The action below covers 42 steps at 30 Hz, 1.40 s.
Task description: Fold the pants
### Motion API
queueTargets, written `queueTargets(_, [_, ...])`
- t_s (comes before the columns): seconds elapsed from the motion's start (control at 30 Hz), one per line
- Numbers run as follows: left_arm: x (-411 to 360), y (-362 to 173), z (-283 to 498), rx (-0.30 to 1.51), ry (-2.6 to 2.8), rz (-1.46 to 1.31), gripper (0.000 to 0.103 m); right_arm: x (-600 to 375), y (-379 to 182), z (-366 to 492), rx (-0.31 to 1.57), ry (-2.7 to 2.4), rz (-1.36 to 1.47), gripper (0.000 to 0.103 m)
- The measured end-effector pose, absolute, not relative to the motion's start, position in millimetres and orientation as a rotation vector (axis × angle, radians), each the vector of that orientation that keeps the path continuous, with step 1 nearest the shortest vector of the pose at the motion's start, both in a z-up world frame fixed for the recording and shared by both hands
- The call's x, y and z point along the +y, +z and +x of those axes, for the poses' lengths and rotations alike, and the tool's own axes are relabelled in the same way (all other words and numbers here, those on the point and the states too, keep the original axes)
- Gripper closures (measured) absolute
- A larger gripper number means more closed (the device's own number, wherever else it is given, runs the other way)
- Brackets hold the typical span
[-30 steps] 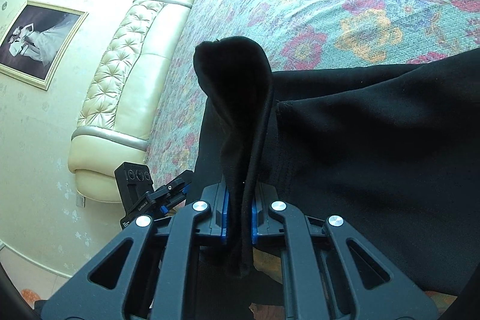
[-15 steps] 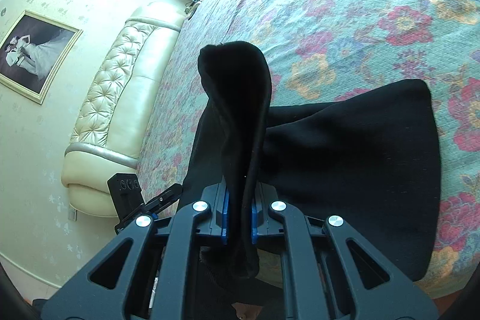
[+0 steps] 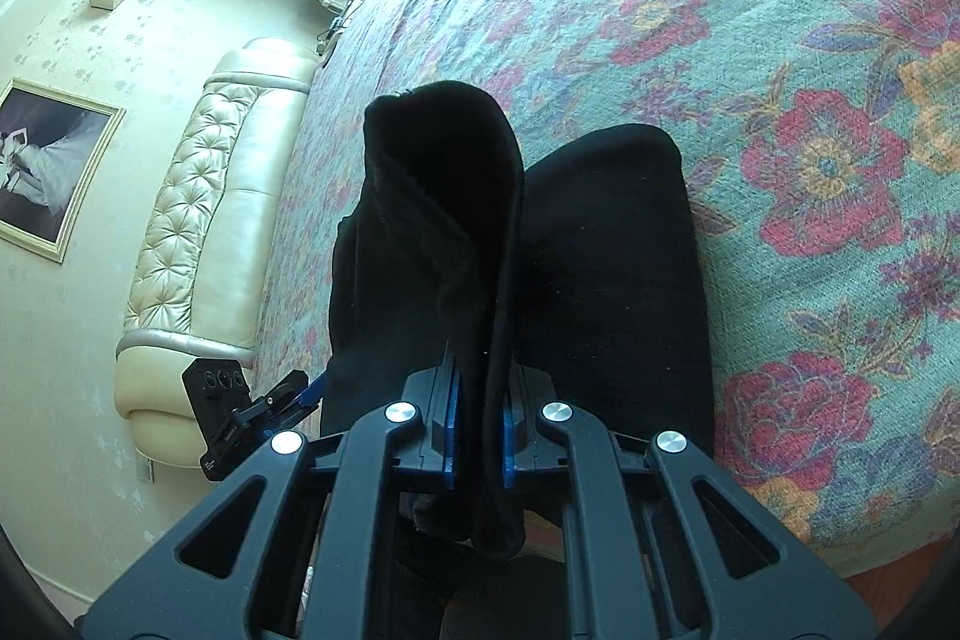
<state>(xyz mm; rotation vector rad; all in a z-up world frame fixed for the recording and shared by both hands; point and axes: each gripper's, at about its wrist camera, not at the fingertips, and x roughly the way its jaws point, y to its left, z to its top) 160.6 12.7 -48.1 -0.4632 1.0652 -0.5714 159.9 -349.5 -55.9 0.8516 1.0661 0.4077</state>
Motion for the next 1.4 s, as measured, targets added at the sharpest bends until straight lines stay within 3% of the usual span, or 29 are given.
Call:
queueTargets(0.57, [-14,-73,156,1.132,-0.588,-0.471,0.022,-382,-97,149,1.092,0.407,0.983,0.091])
queueTargets(0.67, [-10,-71,153,1.125,-0.586,-0.487,0.022,-396,-92,140,1.064,0.425,1.039,0.065])
queueTargets(0.7, [-9,-71,152,1.124,-0.589,-0.489,0.022,-400,-87,135,1.043,0.420,1.047,0.046])
queueTargets(0.73, [-8,-70,149,1.124,-0.596,-0.492,0.022,-404,-82,130,1.024,0.421,1.044,0.035])
queueTargets(0.8, [-3,-70,143,1.123,-0.604,-0.497,0.022,-408,-73,120,1.027,0.369,0.965,0.020])
queueTargets(0.83, [-2,-70,140,1.120,-0.607,-0.501,0.022,-409,-69,115,1.030,0.327,0.912,0.017])
queueTargets(1.1, [-5,-72,129,1.105,-0.610,-0.463,0.022,-405,-111,101,1.084,0.461,1.175,0.014])
queueTargets(1.37, [-11,-73,128,1.097,-0.610,-0.427,0.020,-385,-106,116,1.147,0.421,1.070,0.012])
queueTargets(1.4, [-13,-73,129,1.098,-0.614,-0.431,0.020,-384,-106,117,1.144,0.410,1.052,0.018])
